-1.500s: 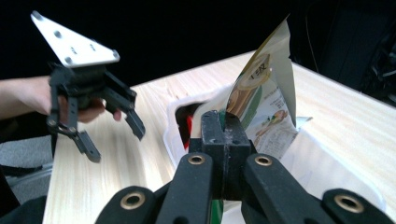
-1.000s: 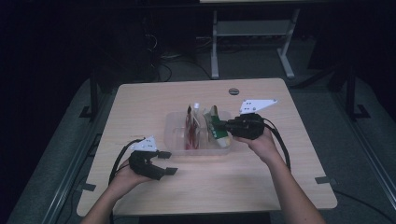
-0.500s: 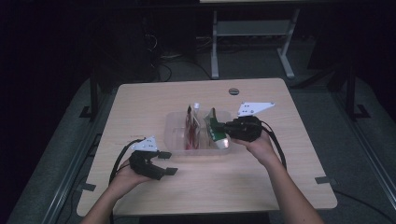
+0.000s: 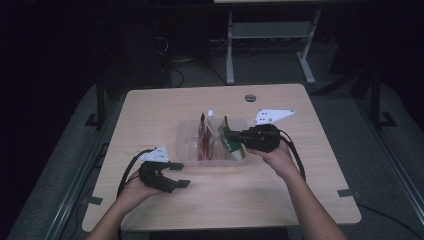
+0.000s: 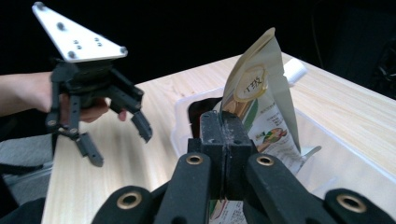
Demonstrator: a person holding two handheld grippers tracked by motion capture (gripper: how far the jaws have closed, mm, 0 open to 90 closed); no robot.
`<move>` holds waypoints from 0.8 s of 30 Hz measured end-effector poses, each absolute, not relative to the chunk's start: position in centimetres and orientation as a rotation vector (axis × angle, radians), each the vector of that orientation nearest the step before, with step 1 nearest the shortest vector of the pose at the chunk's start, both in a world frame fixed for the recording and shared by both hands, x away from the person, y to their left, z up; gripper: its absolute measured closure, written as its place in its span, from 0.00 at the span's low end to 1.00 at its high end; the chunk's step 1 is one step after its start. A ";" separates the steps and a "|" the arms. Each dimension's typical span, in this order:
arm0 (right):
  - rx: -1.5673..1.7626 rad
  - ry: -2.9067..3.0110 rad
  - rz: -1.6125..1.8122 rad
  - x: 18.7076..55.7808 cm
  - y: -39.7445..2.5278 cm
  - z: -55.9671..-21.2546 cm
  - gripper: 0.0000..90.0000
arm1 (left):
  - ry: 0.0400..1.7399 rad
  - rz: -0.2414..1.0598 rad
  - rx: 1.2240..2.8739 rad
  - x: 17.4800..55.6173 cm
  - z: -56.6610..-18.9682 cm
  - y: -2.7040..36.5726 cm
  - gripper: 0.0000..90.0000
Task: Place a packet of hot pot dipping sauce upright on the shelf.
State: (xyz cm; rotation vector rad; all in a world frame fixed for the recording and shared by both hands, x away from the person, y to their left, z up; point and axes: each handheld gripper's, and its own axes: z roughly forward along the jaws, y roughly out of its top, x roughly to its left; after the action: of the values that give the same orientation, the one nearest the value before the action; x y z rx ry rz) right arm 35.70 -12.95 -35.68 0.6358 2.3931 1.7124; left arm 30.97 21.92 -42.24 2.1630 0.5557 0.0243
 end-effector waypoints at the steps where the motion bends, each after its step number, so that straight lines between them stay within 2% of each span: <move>1: 0.654 2.384 1.717 35.8 -13.0 -35.8 0.98 | 0.556 0.024 2.163 30.9 -42.2 21.9 0.33; 9: 0.740 2.329 1.626 36.5 -13.1 -36.0 0.85 | 0.553 0.026 2.168 31.0 -42.3 21.9 0.33; 17: 0.771 2.298 1.652 36.5 -13.8 -35.7 0.62 | 0.560 0.025 2.166 31.0 -42.3 22.0 0.32; 20: 0.783 2.299 1.629 36.2 -14.1 -35.2 0.50 | 0.566 0.027 2.160 31.0 -42.3 22.0 0.32; 24: 0.799 2.305 1.612 35.7 -14.4 -34.6 0.42 | 0.560 0.038 2.164 31.1 -42.2 22.2 0.32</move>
State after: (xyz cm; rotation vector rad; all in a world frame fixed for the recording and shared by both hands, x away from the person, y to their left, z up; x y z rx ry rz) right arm 35.66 -14.35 -34.62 0.7994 2.3051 1.6125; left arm 31.09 22.17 -42.23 2.1638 0.5597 0.0381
